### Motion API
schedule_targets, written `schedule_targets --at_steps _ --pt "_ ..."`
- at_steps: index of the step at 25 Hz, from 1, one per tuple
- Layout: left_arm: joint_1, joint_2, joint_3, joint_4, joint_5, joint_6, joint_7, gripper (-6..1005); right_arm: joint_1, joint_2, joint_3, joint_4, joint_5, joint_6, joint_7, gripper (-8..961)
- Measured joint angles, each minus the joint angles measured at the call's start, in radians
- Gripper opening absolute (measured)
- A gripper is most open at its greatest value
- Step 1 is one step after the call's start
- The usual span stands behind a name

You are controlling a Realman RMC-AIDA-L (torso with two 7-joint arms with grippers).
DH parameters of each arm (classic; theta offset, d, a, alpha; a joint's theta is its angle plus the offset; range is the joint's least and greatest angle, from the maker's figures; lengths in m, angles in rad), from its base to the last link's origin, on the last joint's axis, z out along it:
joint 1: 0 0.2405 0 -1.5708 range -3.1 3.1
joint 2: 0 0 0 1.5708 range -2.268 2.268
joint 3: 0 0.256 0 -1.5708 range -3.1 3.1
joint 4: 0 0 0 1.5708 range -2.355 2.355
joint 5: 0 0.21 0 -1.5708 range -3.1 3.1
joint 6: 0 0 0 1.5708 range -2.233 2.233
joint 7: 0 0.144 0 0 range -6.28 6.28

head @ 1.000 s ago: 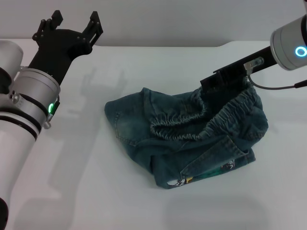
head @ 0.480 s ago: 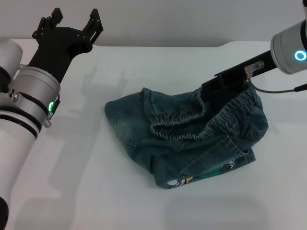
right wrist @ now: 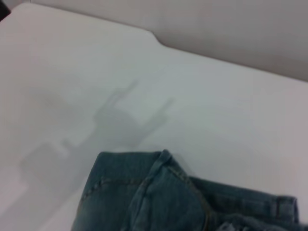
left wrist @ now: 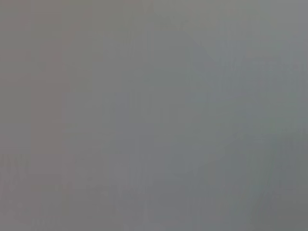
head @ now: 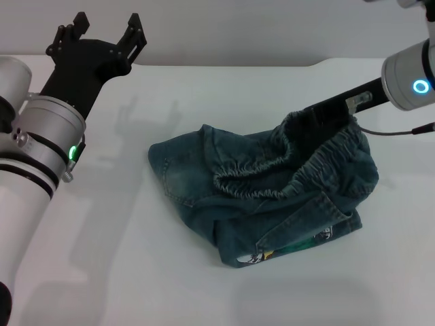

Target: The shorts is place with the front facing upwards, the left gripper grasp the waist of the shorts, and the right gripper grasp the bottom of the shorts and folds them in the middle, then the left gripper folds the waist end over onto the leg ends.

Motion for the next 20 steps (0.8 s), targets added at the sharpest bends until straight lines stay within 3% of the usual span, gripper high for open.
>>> schedule_targets --at_steps 6,11,20 --pt "0.002 0.000 -0.001 0.002 0.000 -0.003 0.002 848 -0.003 -0.013 0.023 -0.007 -0.008 -0.042 -0.004 65" --pt "0.002 0.000 -0.004 0.009 0.000 -0.005 0.000 848 -0.010 -0.024 0.070 -0.044 -0.015 -0.058 -0.025 6" --pt "0.000 0.000 -0.002 0.015 0.000 -0.006 0.000 848 -0.040 -0.030 0.078 -0.034 -0.050 -0.064 -0.032 5"
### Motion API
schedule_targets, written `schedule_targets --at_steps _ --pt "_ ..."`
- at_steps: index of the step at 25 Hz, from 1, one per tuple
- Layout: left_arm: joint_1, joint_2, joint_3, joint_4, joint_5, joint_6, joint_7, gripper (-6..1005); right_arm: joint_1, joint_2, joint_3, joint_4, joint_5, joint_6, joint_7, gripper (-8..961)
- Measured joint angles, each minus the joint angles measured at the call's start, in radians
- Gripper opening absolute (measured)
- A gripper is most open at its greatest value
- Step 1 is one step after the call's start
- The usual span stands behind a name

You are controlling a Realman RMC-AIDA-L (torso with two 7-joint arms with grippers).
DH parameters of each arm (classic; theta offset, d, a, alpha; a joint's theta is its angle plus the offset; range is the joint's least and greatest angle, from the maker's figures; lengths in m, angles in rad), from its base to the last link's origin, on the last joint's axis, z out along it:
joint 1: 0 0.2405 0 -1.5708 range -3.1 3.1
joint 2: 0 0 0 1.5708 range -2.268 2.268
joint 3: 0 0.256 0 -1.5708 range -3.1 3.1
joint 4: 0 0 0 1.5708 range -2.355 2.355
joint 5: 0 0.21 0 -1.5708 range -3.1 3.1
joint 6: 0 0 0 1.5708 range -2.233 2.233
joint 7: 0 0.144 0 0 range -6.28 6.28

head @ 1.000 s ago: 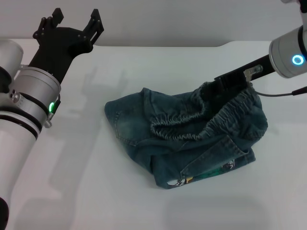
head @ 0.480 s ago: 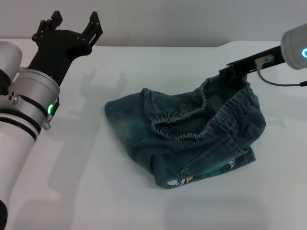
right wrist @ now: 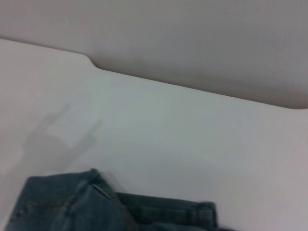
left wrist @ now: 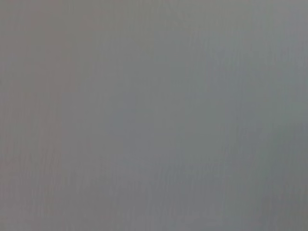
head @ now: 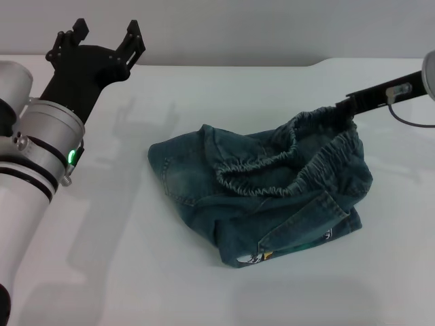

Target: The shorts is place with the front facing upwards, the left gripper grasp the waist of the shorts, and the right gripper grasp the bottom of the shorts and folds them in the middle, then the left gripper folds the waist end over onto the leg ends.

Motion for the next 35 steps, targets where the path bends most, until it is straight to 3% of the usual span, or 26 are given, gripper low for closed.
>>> schedule_targets --at_steps 19,23,27,30,35 --pt "0.005 -0.001 -0.004 -0.021 0.000 -0.029 0.009 848 -0.121 0.006 0.015 0.097 -0.119 0.000 -0.020 6" --pt "-0.009 -0.001 -0.004 -0.018 0.000 -0.034 0.010 848 -0.096 0.023 0.007 0.195 -0.114 0.007 -0.020 5" --pt "-0.012 -0.002 -0.002 -0.013 0.000 -0.034 0.010 848 -0.050 0.031 -0.011 0.197 -0.028 0.001 -0.013 4" --pt "-0.009 -0.002 -0.010 -0.012 0.000 -0.030 0.012 848 -0.035 0.031 -0.063 0.155 0.086 -0.024 -0.013 3" --pt "-0.006 -0.002 -0.074 0.008 0.000 -0.027 0.013 848 -0.027 0.031 -0.195 0.149 0.110 -0.065 0.001 1"
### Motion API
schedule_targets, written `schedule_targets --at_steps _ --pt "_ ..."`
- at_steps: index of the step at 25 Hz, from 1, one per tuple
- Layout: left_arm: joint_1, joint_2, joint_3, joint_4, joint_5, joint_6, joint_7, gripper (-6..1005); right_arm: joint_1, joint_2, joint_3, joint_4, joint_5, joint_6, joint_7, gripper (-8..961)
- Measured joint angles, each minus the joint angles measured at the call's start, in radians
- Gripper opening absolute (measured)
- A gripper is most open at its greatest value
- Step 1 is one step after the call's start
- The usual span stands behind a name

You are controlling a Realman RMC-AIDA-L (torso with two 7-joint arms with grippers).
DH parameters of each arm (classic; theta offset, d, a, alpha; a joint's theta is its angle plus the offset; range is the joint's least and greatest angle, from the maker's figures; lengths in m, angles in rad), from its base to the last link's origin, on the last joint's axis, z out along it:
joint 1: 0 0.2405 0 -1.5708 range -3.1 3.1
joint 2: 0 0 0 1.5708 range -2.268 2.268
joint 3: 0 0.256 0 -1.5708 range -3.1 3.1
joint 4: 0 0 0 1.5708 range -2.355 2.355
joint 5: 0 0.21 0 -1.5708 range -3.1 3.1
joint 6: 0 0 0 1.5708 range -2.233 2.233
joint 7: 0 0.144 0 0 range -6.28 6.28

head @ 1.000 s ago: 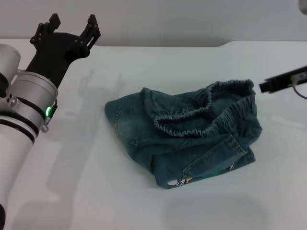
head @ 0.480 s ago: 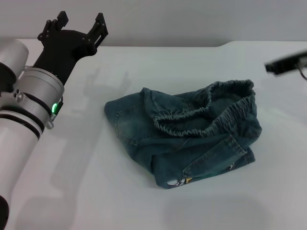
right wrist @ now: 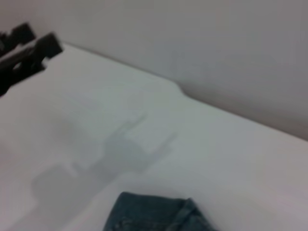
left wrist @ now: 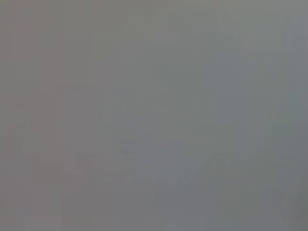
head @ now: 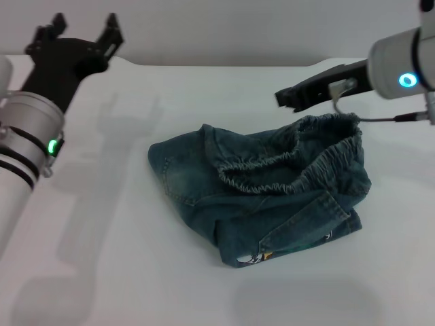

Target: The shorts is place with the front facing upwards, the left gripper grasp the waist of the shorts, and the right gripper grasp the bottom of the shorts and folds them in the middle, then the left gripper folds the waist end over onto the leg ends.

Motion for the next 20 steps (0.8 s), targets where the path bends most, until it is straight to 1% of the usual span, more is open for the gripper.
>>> schedule_targets --at_steps 2,7,11,13,17,20 --pt "-0.001 0.000 -0.031 0.015 0.000 0.002 0.000 848 0.005 0.001 -0.042 0.001 0.000 -0.007 0.012 0" --pt "-0.007 0.000 -0.072 0.041 0.000 0.007 0.001 848 0.037 0.001 -0.079 -0.040 0.013 -0.023 0.024 1" --pt "-0.009 0.000 -0.078 0.052 0.004 0.028 0.001 848 0.071 0.001 -0.105 -0.103 0.068 -0.043 0.024 1" --pt "-0.010 0.000 -0.079 0.053 0.006 0.028 0.001 848 0.099 0.001 -0.124 -0.167 0.113 -0.064 0.019 1" --pt "-0.017 -0.001 -0.079 0.058 0.010 0.028 0.001 848 0.117 0.001 -0.156 -0.215 0.145 -0.089 0.015 1" --pt "-0.020 -0.001 -0.079 0.060 0.011 0.029 0.001 848 0.131 0.001 -0.202 -0.271 0.201 -0.130 0.002 1"
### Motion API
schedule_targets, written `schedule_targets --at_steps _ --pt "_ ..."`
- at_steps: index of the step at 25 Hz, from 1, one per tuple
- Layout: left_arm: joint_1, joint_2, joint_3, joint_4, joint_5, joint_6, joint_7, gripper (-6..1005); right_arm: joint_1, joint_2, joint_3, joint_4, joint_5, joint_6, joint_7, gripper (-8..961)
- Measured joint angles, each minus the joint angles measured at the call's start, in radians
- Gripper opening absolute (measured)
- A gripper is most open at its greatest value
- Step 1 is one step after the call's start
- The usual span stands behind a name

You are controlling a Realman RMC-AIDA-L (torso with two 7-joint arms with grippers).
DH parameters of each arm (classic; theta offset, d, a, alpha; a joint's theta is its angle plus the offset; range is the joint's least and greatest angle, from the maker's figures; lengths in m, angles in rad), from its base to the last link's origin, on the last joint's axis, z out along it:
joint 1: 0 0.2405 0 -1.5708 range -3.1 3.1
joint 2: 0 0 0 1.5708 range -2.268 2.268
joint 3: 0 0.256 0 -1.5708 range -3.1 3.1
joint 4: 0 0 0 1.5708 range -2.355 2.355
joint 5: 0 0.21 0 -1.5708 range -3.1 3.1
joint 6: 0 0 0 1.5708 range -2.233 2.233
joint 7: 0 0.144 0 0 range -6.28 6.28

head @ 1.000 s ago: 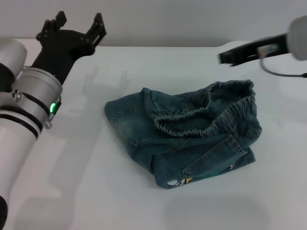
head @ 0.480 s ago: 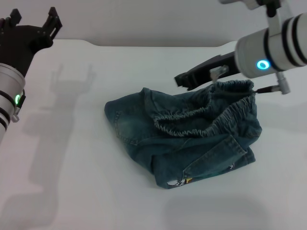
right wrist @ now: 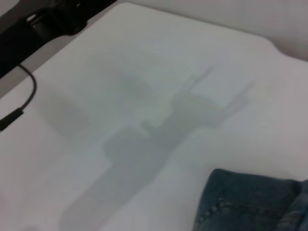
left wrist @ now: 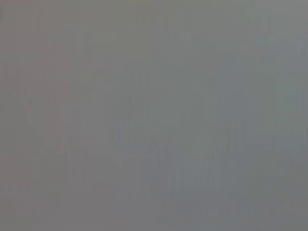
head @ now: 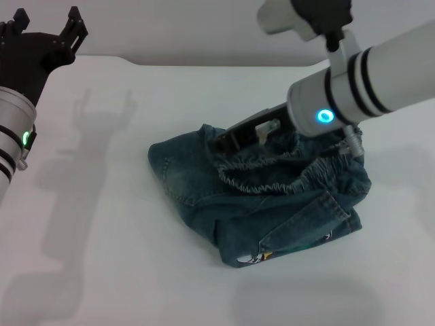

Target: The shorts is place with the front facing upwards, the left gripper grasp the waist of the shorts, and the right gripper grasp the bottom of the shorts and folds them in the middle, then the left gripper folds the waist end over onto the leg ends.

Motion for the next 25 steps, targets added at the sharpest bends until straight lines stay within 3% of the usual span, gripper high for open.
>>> schedule_targets --at_steps 13,18,25 --pt "-0.018 0.000 0.009 0.015 0.000 0.001 0.000 848 0.035 -0.001 -0.034 -0.174 0.142 -0.028 -0.063 0" --pt "-0.021 0.000 0.008 0.020 0.000 -0.001 0.000 848 0.023 -0.005 -0.023 -0.183 0.125 -0.001 -0.054 1" --pt "-0.021 0.002 0.009 0.022 0.002 -0.005 0.000 848 0.000 -0.008 0.070 -0.176 -0.003 0.028 -0.049 1"
